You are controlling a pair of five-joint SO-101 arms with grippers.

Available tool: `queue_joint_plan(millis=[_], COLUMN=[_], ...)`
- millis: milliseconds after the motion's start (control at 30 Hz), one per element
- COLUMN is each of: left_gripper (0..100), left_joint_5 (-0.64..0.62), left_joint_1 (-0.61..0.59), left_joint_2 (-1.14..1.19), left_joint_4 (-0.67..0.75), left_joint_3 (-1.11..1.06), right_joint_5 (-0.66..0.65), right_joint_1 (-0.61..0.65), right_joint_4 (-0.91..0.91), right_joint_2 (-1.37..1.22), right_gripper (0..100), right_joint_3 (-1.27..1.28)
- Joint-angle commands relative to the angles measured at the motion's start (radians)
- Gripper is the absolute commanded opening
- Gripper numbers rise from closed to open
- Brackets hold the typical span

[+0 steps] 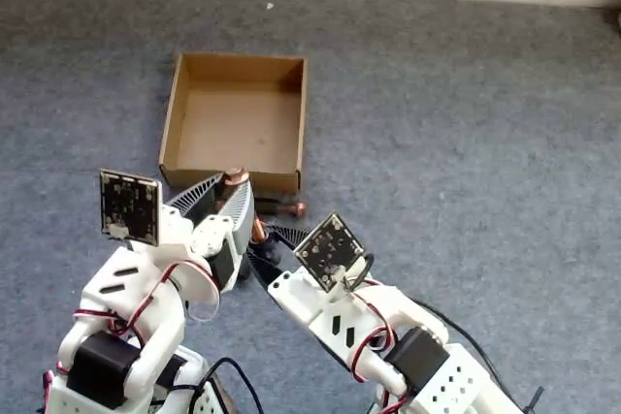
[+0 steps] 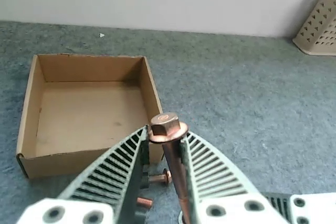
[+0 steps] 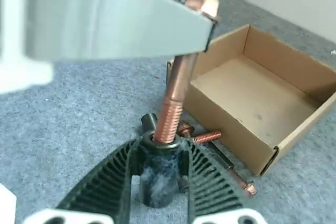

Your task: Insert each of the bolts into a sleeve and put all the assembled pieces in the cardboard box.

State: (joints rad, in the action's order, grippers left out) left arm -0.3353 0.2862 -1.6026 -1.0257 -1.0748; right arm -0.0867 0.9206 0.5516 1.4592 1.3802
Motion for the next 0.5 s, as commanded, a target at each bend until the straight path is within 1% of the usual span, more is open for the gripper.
queue_joint_plan(millis=[0, 100, 200, 300, 367, 433, 467], left_gripper=[0, 0, 0, 0, 1, 5, 9], left_joint_5=[0.015, 0.025, 0.104, 0.19, 0.242, 0.269, 0.267], left_joint_1=[-0.002, 0.021, 0.061, 0.105, 0.11, 0.107, 0.105], left_joint_2=[-0.071, -0.154, -0.237, -0.222, -0.213, -0.213, -0.213], left_joint_4=[0.02, 0.018, -0.044, -0.123, -0.144, -0.153, -0.172], left_joint_3=[-0.033, -0.085, -0.097, -0.07, -0.065, -0.068, -0.068], right_joint_5=[-0.011, -0.011, -0.011, -0.011, -0.011, -0.011, -0.009], right_joint_1=[0.008, 0.007, 0.004, 0.004, 0.002, 0.002, 0.002], right_joint_4=[-0.033, -0.033, -0.033, -0.033, -0.033, -0.033, -0.033], right_joint_2=[0.024, 0.022, 0.022, 0.019, 0.019, 0.019, 0.021], right_gripper=[0.4, 0.4, 0.4, 0.4, 0.4, 0.4, 0.4], right_joint_3=[-0.062, -0.085, -0.094, -0.094, -0.093, -0.093, -0.093])
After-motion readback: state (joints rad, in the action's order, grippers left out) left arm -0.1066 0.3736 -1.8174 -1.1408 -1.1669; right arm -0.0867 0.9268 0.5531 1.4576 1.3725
